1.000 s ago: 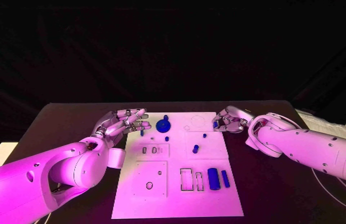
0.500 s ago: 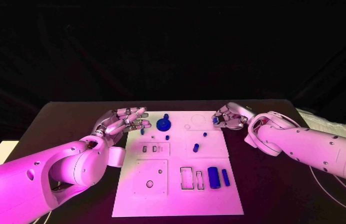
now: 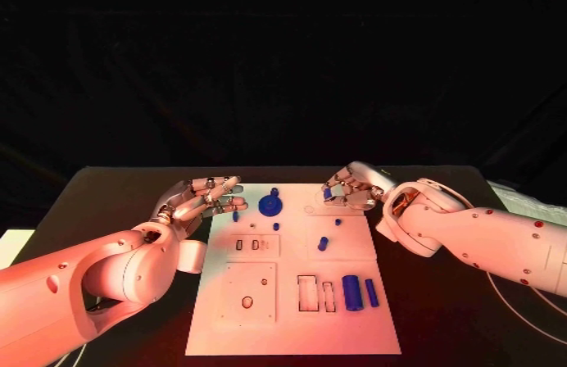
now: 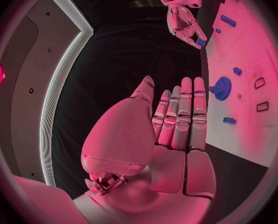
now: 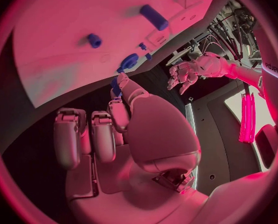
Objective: Assemble the parts on the task board
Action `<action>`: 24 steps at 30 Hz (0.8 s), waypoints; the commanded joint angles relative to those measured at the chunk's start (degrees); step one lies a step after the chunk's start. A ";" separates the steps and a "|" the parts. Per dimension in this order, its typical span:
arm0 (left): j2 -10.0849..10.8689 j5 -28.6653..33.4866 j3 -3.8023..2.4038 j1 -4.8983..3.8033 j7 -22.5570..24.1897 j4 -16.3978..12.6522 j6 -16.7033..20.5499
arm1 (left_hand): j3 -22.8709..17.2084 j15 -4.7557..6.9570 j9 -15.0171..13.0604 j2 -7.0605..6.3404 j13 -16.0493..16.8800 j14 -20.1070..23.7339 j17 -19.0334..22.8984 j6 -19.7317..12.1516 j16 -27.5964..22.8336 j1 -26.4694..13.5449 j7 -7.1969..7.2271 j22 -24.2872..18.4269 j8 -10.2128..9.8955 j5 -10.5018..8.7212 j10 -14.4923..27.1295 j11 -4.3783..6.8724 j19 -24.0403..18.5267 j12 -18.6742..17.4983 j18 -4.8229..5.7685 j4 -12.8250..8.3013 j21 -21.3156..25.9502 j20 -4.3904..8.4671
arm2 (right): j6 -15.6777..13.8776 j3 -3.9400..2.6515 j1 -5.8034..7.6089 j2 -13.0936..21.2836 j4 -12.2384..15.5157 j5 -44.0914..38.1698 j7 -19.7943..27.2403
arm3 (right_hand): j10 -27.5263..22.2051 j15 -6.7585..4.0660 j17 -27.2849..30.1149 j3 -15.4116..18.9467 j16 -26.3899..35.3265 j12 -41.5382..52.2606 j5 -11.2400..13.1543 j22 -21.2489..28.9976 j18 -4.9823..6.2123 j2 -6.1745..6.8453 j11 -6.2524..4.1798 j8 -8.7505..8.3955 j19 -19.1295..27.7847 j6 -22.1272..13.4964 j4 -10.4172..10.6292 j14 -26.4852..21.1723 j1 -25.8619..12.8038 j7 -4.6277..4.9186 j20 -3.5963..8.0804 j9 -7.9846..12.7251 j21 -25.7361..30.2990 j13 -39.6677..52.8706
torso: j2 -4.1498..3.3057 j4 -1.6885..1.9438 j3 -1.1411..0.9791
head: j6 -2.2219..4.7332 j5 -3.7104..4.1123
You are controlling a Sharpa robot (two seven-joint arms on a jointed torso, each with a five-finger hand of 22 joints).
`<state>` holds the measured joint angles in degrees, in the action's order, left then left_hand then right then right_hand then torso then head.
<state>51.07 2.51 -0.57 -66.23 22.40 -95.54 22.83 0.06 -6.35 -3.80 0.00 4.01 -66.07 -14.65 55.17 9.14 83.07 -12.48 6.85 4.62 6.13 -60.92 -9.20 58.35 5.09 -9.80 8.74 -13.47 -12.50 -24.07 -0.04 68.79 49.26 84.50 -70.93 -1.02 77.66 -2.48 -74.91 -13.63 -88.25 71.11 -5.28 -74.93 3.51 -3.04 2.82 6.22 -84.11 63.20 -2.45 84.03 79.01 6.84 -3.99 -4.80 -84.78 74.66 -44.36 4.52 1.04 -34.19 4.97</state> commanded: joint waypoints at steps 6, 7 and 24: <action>-0.06 2.97 -0.04 -0.01 -0.04 0.55 -1.50 | 0.03 -0.04 0.04 0.12 -0.07 0.22 -0.09 -0.04 -0.21 0.14 -0.34 -0.09 -0.27 -0.35 0.16 -0.31 -0.42 -0.40 -0.58 -0.25 0.26 -0.06 | 1.48 0.40 -0.49 -5.29 4.51 -9.67 -11.40 | 1.60 -0.19 -11.38 -0.85 0.09 -0.17 0.32 -4.14 -1.12 -0.45 -1.64 1.27 -0.01 0.99 0.34 5.15 -1.17 -0.99 0.43 -1.29 -0.10 -1.34 | 0.16 0.14 0.12 | -0.64 -1.15; -0.08 3.01 -0.04 -0.01 -0.03 0.57 -1.51 | 0.03 -0.04 0.04 0.12 -0.07 0.22 -0.09 -0.04 -0.21 0.14 -0.34 -0.09 -0.27 -0.35 0.16 -0.31 -0.42 -0.40 -0.58 -0.25 0.26 -0.06 | 1.59 0.47 -0.71 -5.97 4.65 -10.53 -12.03 | 1.61 -0.21 -11.33 -0.89 0.13 -0.17 0.27 -4.10 -1.11 -0.31 -1.67 1.32 0.01 1.06 0.29 5.13 -1.27 -1.03 0.43 -1.32 -0.08 -1.34 | 0.11 0.06 0.07 | -0.64 -1.29; -0.32 3.12 -0.05 -0.02 -0.14 0.43 -1.64 | 0.03 -0.04 0.05 0.13 -0.08 0.21 -0.12 -0.09 -0.22 0.13 -0.36 -0.09 -0.30 -0.35 0.17 -0.33 -0.42 -0.41 -0.58 -0.28 0.26 -0.07 | 3.88 1.28 -4.73 -14.06 2.39 -15.68 -15.95 | 1.41 -0.29 -10.85 -1.16 0.39 -0.62 -0.36 -3.68 -1.02 0.42 -1.75 1.50 0.23 1.22 0.10 5.03 -1.96 -1.12 0.48 -1.47 0.15 -1.63 | 0.00 -0.01 0.05 | -1.51 -2.40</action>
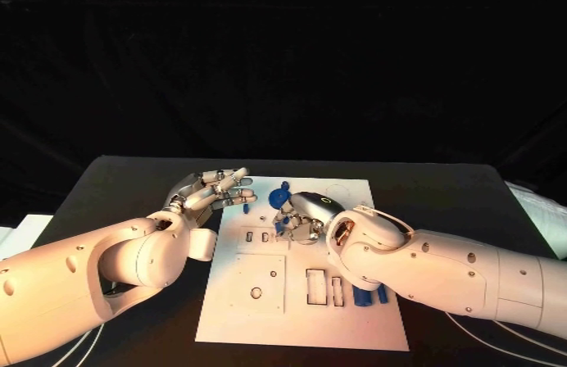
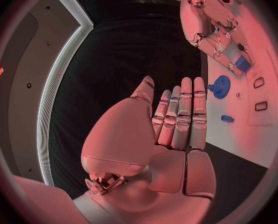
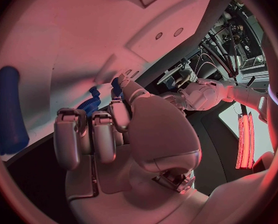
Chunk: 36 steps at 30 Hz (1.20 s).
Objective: Assemble the parts on the task board
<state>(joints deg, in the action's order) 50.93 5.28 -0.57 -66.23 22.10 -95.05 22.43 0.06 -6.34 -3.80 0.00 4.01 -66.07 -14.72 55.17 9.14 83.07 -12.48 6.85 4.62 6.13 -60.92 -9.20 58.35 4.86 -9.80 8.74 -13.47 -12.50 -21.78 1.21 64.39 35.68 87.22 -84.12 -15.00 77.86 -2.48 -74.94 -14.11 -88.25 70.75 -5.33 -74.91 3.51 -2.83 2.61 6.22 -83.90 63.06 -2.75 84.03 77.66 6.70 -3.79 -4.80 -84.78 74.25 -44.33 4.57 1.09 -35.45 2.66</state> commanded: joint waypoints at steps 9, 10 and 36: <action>-0.55 0.35 -0.05 -0.02 0.08 0.42 -1.40 | 0.02 -0.06 0.05 0.13 -0.08 0.21 -0.09 -0.13 -0.26 0.13 -0.39 -0.10 -0.34 -0.35 0.19 -0.35 -0.42 -0.21 -0.58 -0.34 0.27 -0.08 | 2.10 0.09 -1.23 -1.30 -0.60 -2.39 -2.28 | 1.28 -0.31 -10.85 -0.68 0.38 -0.18 -0.73 -3.73 -1.03 0.84 -1.55 1.53 -0.01 1.33 0.42 5.04 -1.37 -0.97 0.32 -1.53 0.15 -1.10 | 0.01 -0.17 -0.09 | -0.48 -0.39; -0.55 0.35 -0.05 -0.02 0.07 0.43 -1.40 | 0.02 -0.06 0.05 0.13 -0.08 0.21 -0.09 -0.13 -0.26 0.13 -0.39 -0.10 -0.34 -0.35 0.19 -0.35 -0.42 -0.21 -0.58 -0.34 0.27 -0.08 | 2.19 0.09 -1.26 -1.34 -0.59 -2.28 -2.16 | 1.29 -0.31 -10.83 -0.67 0.39 -0.17 -0.75 -3.72 -1.03 0.89 -1.55 1.54 -0.01 1.33 0.45 5.04 -1.47 -0.97 0.32 -1.53 0.16 -1.09 | -0.01 -0.17 -0.09 | -0.48 -0.41; -0.50 0.34 -0.05 -0.02 -0.04 0.37 -1.40 | 0.02 -0.06 0.05 0.13 -0.08 0.21 -0.09 -0.13 -0.26 0.13 -0.39 -0.10 -0.34 -0.35 0.19 -0.35 -0.42 -0.21 -0.58 -0.34 0.27 -0.08 | 4.08 0.09 -1.38 -1.50 -0.56 -3.29 -2.83 | 0.26 -0.12 -10.92 -0.10 0.39 -1.93 -1.58 -3.64 -1.02 2.85 -1.26 1.01 0.01 0.33 0.54 5.07 -3.26 -0.57 0.21 -1.40 0.25 -2.36 | 0.00 -0.08 -0.13 | -0.99 -0.47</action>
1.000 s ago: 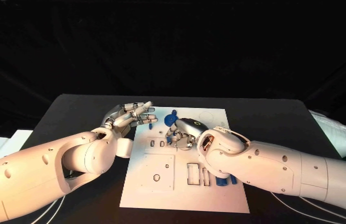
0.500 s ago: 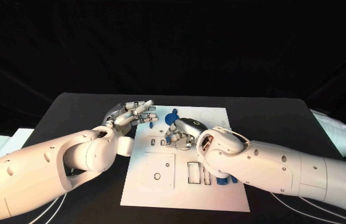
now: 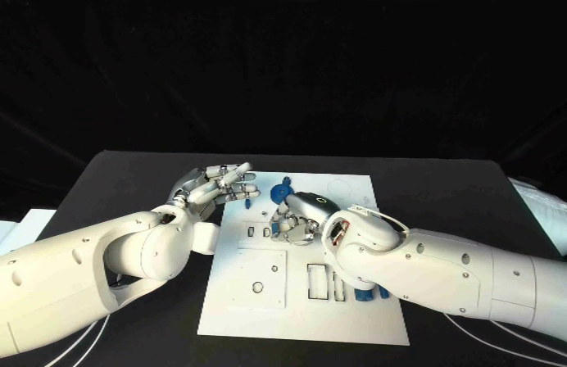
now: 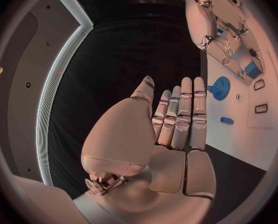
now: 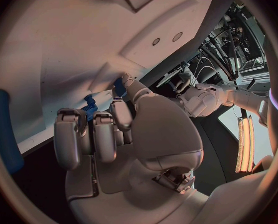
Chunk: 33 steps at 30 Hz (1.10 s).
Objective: Assemble the parts on the task board
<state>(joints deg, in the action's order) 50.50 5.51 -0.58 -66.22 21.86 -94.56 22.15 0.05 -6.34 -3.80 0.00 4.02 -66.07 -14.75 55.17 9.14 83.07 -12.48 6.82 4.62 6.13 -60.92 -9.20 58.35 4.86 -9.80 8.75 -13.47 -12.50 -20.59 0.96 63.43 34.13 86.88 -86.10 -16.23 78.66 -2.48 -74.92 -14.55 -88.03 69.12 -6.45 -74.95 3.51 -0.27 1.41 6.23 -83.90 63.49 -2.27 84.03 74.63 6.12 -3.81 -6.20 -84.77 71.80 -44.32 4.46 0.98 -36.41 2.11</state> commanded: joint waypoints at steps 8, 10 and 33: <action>-0.08 -0.36 -0.04 -0.02 0.16 -0.12 -1.08 | 0.00 -0.08 0.06 0.15 -0.08 0.22 -0.10 -0.19 -0.31 0.14 -0.43 -0.07 -0.38 -0.34 0.23 -0.37 -0.43 -0.25 -0.57 -0.42 0.28 -0.08 | 3.09 0.34 -0.45 0.10 0.06 -1.63 -1.80 | -0.94 0.08 -10.78 0.80 0.27 -0.95 -1.10 -3.50 -1.00 1.35 0.20 0.63 0.06 -0.71 0.03 5.03 -0.85 0.33 0.08 0.14 0.33 -0.36 | -0.01 0.01 -0.02 | -0.08 0.02; -0.08 -0.44 -0.04 -0.02 0.15 -0.12 -1.08 | 0.00 -0.08 0.06 0.15 -0.08 0.22 -0.10 -0.19 -0.31 0.14 -0.43 -0.07 -0.38 -0.34 0.23 -0.37 -0.43 -0.25 -0.57 -0.42 0.28 -0.08 | 2.91 0.34 -0.45 0.11 0.01 -1.67 -1.82 | -1.35 0.16 -10.59 0.87 0.38 -1.62 -1.33 -3.41 -0.98 1.54 0.31 0.43 0.12 -1.05 0.06 4.98 -1.00 0.46 0.01 0.22 0.38 -0.88 | 0.00 0.00 -0.02 | -0.09 0.04; -0.10 -0.56 -0.04 -0.02 -0.07 0.01 -1.11 | -0.01 -0.10 0.08 0.14 -0.10 0.24 -0.15 -0.32 -0.37 0.14 -0.46 -0.08 -0.46 -0.35 0.35 -0.42 -0.44 -0.33 -0.57 -0.52 0.30 -0.10 | -8.57 0.33 -0.90 0.70 1.78 1.41 0.73 | -8.51 1.71 -6.25 6.59 3.20 -11.79 -5.19 -2.86 -0.84 5.23 2.10 -2.14 0.65 -6.78 2.86 3.83 -5.14 2.31 -1.50 1.59 0.81 -9.66 | -0.01 0.07 -0.03 | -0.22 0.25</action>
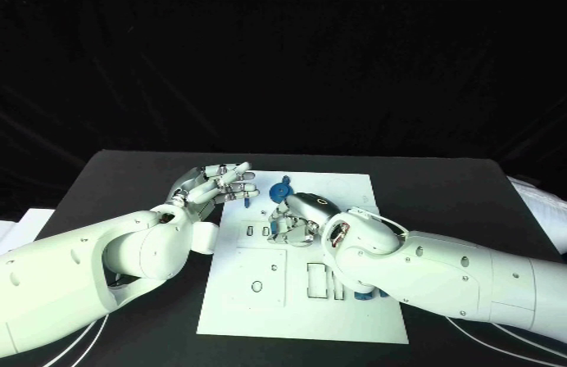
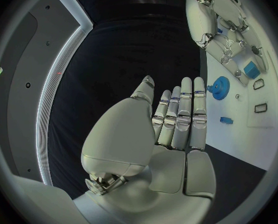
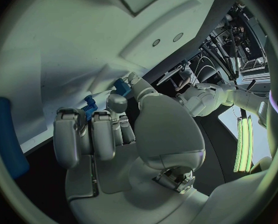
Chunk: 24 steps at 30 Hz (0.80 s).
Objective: Assemble the parts on the task board
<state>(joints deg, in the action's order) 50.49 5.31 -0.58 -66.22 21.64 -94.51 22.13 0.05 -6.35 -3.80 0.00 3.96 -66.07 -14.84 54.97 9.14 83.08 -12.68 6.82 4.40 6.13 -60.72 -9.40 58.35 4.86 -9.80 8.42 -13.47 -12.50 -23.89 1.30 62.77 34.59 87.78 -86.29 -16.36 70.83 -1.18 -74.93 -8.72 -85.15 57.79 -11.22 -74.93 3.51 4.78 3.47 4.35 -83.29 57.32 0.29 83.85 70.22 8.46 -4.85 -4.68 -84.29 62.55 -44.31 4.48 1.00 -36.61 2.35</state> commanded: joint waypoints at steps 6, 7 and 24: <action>-0.12 -0.66 -0.04 -0.02 -0.08 0.25 -1.27 | -0.02 -0.12 0.09 0.13 -0.07 0.23 -0.11 -0.25 -0.41 0.13 -0.27 -0.09 -0.32 -0.35 0.25 -0.24 -0.44 -0.40 -0.56 -0.28 0.32 -0.11 | -12.41 -0.34 -0.60 1.84 3.67 4.92 5.34 | -1.30 0.53 -6.01 2.02 0.53 -0.77 -1.08 -2.93 -0.84 0.04 0.18 -0.32 0.03 -1.50 0.69 3.94 -0.18 0.15 -0.57 0.23 0.30 -0.99 | 0.03 -0.01 -0.03 | 0.02 -0.08; -0.13 -0.99 -0.04 -0.02 -0.22 0.34 -1.29 | -0.08 -0.08 0.08 0.20 -0.07 0.06 -0.21 -0.30 -0.35 0.16 -0.25 -0.07 -0.34 -0.33 0.28 -0.23 -0.34 -0.44 -0.59 -0.37 0.27 -0.09 | -13.04 -0.49 -0.60 2.24 4.17 5.97 6.67 | -1.24 0.55 -6.08 2.12 0.49 -0.57 -1.18 -3.02 -0.86 -0.09 0.21 -0.36 -0.02 -1.72 0.65 3.96 0.13 0.19 -0.58 0.29 0.25 -0.90 | 0.05 -0.03 -0.03 | 0.10 -0.09; -1.18 -27.25 -0.03 -1.98 -28.05 4.69 -7.11 | -4.06 8.42 -1.92 -0.64 15.84 -20.48 -61.66 7.00 68.95 -5.22 6.09 35.85 3.89 -0.06 -12.83 8.14 20.42 19.20 2.40 3.45 -42.34 9.40 | -4.60 -1.93 7.26 18.41 13.26 37.47 21.71 | -2.45 0.86 -4.94 2.33 1.34 -0.75 -1.19 -2.91 -0.80 -3.15 0.52 0.20 0.22 -2.92 -0.13 3.59 4.24 0.62 -0.96 0.54 0.33 -1.89 | 2.09 -0.72 -0.81 | -0.03 -1.67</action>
<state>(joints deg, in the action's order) 49.68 -9.61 -0.50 -67.60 6.77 -90.04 19.55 -3.85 1.95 -5.57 -0.44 18.42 -83.98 -73.70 61.53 76.58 78.18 -6.70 40.75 8.01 6.13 -73.66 -1.87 78.93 22.63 -7.58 11.47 -53.97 -3.57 -31.89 -0.60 69.54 52.34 100.92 -57.54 1.82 68.54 -0.61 -74.93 -6.35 -84.14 57.00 -12.43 -74.91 3.50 1.73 3.97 4.22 -83.08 54.39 0.38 84.02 73.87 9.24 -5.46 -4.12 -84.10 60.64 -42.91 3.96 0.36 -36.41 1.01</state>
